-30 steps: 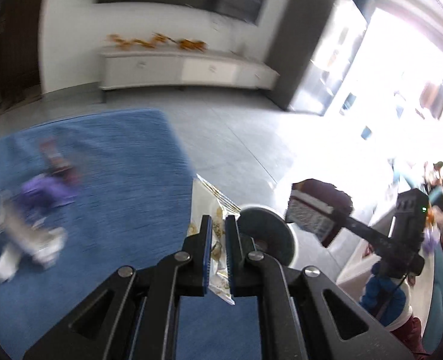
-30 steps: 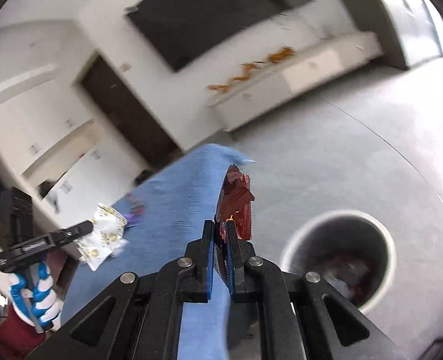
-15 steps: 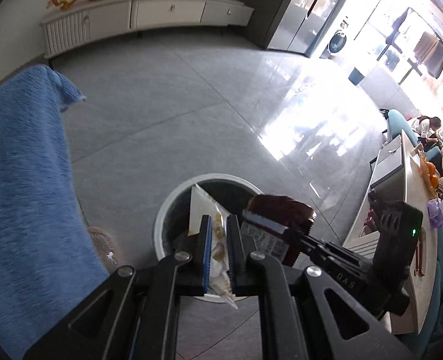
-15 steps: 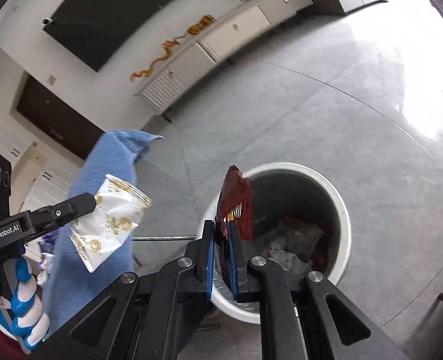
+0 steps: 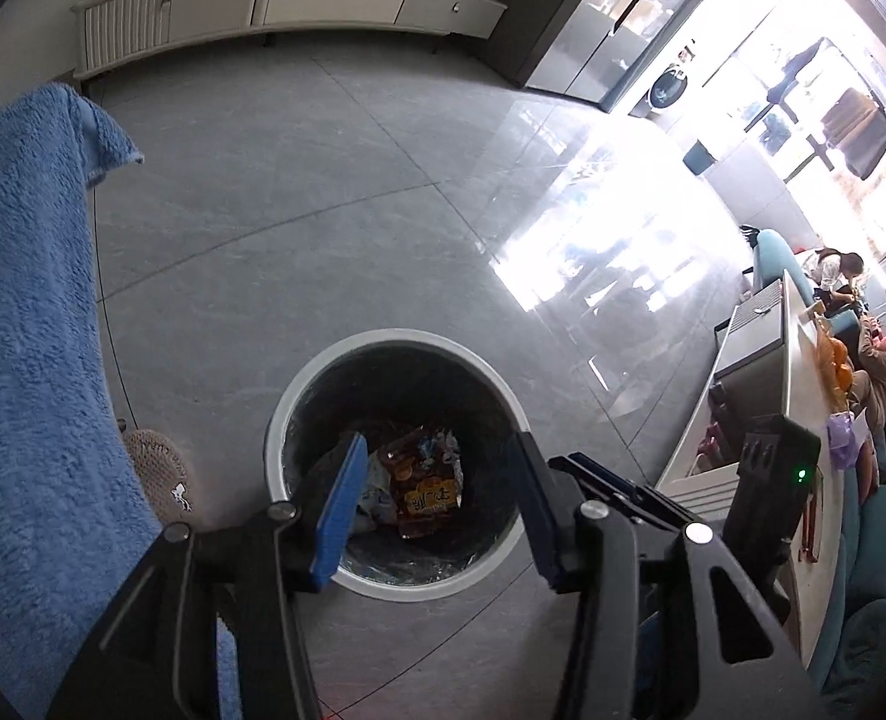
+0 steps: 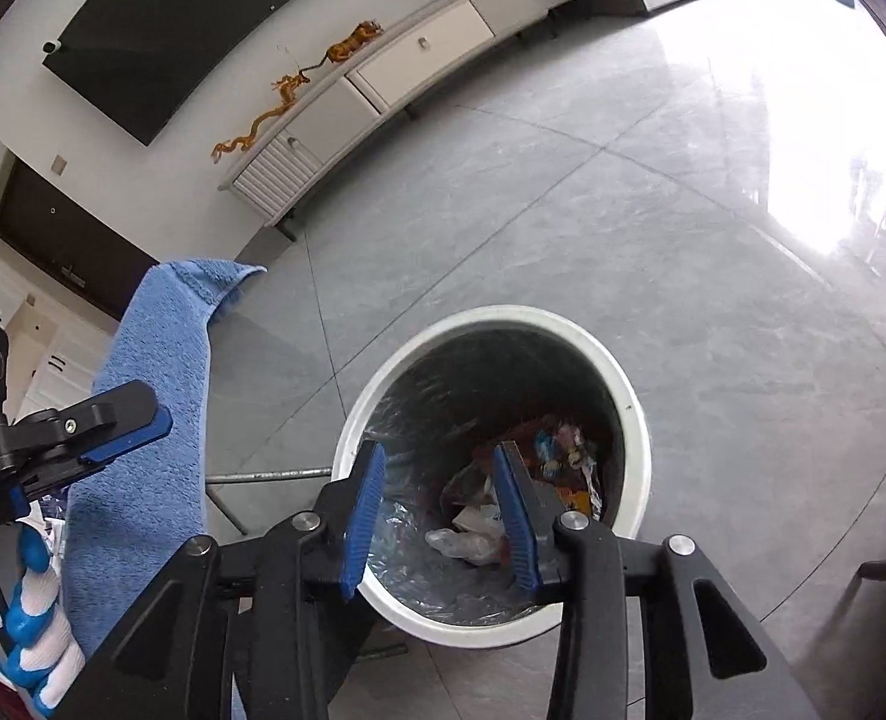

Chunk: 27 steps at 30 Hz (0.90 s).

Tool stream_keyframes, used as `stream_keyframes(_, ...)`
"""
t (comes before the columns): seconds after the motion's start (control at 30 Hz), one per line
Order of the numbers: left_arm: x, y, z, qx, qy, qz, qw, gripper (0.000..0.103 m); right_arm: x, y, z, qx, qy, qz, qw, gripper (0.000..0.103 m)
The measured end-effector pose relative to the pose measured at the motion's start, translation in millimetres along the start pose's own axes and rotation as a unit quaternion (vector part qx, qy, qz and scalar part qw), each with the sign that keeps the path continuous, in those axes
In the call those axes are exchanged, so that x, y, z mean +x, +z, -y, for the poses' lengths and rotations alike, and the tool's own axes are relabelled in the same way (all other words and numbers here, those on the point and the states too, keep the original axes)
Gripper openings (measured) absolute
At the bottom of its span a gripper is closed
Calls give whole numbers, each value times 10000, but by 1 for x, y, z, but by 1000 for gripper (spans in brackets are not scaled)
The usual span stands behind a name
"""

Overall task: Collect trash
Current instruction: 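Return both open tools to the remaining trash on the rug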

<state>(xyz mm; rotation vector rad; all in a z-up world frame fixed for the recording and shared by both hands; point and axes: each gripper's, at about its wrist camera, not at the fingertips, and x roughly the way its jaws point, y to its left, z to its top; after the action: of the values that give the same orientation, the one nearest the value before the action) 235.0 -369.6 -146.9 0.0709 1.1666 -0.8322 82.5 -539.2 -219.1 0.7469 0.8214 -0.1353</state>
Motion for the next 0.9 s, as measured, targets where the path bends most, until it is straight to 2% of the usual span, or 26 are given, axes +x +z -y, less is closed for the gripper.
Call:
stream_keyframes(0.17, -47, -11, 1, 232, 119, 381, 9989, 47, -32, 6, -27, -404, -157, 383, 9983, 44)
stream_keyframes(0.27, -78, -22, -4, 325, 212, 609, 9974, 47, -52, 9, -53, -748, -204, 604, 9952, 44)
stream_keyframes(0.53, -173, -61, -37, 325, 585, 1263, 9897, 47, -88, -2, -139, -1660, 44, 988, 9812, 50)
stream_keyframes(0.63, -212, -81, -55, 273, 793, 1586, 9838, 47, -100, -9, -173, -1986, 221, 1114, 9735, 53)
stream_keyframes(0.9, -317, -154, -112, -74, 1308, 2534, 9584, 47, -131, -33, -260, -2836, 633, 1325, 9476, 57)
